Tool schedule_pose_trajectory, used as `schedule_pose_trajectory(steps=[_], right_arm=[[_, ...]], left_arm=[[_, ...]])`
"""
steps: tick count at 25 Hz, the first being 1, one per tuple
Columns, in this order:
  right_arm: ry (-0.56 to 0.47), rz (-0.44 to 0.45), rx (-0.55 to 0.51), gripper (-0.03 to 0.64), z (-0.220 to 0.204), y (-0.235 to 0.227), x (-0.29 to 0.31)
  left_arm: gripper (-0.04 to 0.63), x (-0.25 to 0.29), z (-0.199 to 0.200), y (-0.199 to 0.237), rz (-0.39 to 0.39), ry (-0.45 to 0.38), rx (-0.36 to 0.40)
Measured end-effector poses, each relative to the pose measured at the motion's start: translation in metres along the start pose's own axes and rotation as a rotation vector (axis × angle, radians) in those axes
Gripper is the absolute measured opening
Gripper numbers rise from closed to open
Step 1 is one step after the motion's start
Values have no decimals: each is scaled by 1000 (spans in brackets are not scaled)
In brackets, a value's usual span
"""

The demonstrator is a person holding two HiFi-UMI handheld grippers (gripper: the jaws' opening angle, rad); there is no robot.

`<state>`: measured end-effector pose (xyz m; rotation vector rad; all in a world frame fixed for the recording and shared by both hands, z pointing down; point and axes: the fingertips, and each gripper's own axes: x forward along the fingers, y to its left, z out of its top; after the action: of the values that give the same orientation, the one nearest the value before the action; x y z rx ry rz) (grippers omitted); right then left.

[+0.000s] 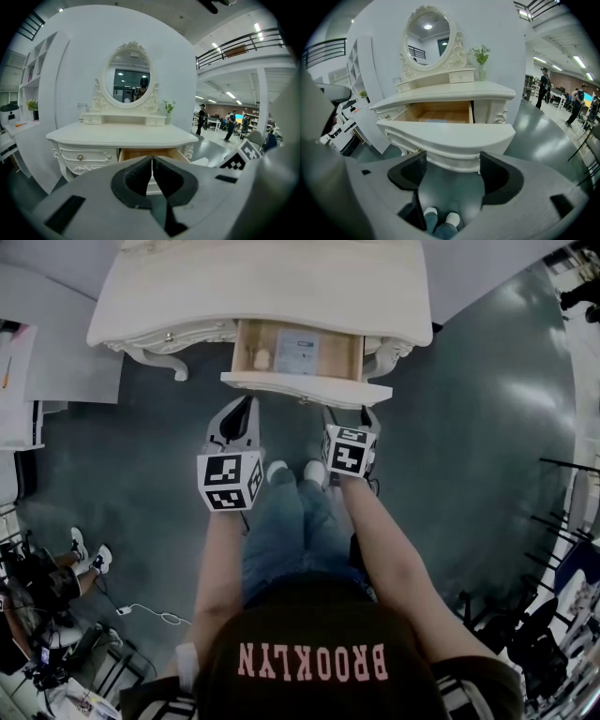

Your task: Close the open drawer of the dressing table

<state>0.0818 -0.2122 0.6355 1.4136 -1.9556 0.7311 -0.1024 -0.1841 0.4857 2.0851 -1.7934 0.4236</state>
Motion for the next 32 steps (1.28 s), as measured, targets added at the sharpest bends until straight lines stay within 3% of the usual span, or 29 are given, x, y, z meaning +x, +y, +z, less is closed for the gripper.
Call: schedule_pose_trajectory(steps=[23, 32], right_arm=[[7, -88, 49, 318, 41, -14, 29], [15, -85, 74, 318, 62, -18, 47]], left_arm=[[9, 49, 30, 34, -82, 18, 18], [9, 69, 45, 40, -110, 13, 25]])
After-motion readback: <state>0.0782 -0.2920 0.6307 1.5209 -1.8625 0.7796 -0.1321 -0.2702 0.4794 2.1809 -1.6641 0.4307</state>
